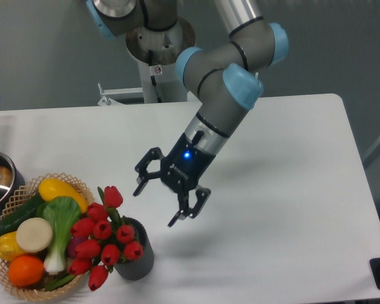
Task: Pick up the flowers from the vase
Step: 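Move the open gripper down toward the red tulip stems in the black vase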
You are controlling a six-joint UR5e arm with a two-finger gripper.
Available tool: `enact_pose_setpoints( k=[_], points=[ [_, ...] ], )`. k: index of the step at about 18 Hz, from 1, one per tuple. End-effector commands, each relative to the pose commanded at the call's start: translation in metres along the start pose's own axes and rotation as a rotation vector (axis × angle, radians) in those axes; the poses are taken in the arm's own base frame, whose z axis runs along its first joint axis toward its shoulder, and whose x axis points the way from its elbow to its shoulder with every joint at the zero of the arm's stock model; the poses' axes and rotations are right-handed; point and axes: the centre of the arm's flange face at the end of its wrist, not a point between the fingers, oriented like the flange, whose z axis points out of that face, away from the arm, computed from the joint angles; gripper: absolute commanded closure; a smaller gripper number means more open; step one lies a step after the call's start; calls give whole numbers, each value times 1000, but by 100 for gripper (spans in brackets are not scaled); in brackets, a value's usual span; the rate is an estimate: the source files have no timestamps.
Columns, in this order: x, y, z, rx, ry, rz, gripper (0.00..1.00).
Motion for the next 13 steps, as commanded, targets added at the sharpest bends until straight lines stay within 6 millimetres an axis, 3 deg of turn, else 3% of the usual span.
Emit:
enact_pose_setpoints(
  k=[6, 10, 11, 13],
  points=[
    [3, -5, 33, 15, 62, 10, 0],
    [6, -6, 41, 11, 75, 13, 3],
    [8, -6, 40, 11, 75, 12, 22],
    [10, -3, 40, 8, 76, 10, 69]
  ],
)
